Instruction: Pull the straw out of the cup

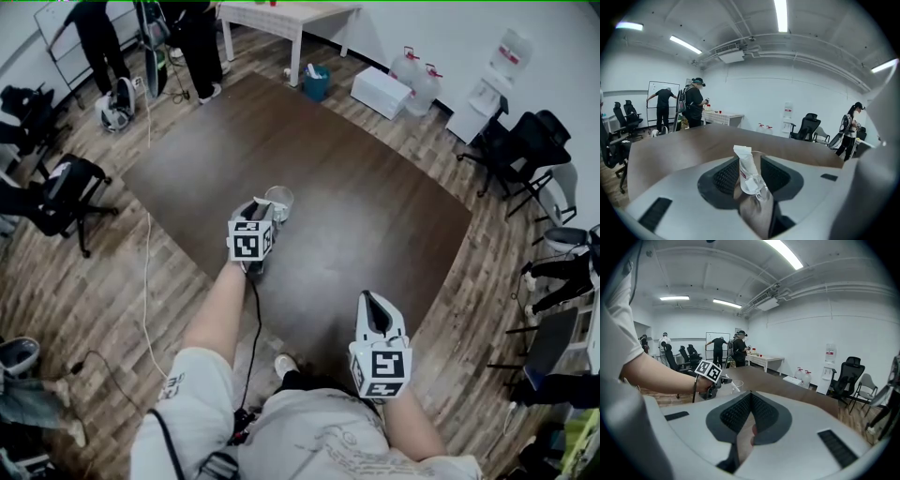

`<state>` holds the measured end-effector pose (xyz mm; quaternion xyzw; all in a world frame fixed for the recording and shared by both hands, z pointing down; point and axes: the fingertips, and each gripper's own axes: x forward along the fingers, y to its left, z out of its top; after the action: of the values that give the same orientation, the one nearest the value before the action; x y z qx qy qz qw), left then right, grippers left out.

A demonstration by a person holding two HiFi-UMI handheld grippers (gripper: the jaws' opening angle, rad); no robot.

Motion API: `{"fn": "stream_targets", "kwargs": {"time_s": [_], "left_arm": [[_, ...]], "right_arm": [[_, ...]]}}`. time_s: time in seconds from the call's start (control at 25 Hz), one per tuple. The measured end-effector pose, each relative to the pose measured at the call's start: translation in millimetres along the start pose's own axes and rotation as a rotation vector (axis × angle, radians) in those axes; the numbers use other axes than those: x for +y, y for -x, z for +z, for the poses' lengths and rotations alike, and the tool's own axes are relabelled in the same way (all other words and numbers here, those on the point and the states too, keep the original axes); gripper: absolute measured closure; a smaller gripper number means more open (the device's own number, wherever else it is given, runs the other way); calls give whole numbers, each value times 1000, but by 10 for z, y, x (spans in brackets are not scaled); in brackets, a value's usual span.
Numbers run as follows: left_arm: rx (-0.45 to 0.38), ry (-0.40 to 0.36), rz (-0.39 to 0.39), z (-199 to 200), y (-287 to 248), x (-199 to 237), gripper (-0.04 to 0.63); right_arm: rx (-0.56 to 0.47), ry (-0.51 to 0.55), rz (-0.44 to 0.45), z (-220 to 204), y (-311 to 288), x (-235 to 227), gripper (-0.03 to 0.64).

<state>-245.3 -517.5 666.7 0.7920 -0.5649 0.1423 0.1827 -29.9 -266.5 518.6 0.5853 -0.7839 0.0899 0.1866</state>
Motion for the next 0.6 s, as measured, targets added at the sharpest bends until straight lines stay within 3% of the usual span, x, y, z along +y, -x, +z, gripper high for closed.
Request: {"fn": "stream_targets", "kwargs": {"time_s": [0.2,0.36,0.6], "left_arm": [[4,-12,-4,20,-13,-23,455],[-8,-34,43,96,10,4,525],[-81,-35,48,327,105,-41,538]], "right_arm": [[7,7,-4,-37,20,-18,607],[9,12,-11,-57,78,-59,606],[-3,28,-30,-59,159,-197,606]]}}
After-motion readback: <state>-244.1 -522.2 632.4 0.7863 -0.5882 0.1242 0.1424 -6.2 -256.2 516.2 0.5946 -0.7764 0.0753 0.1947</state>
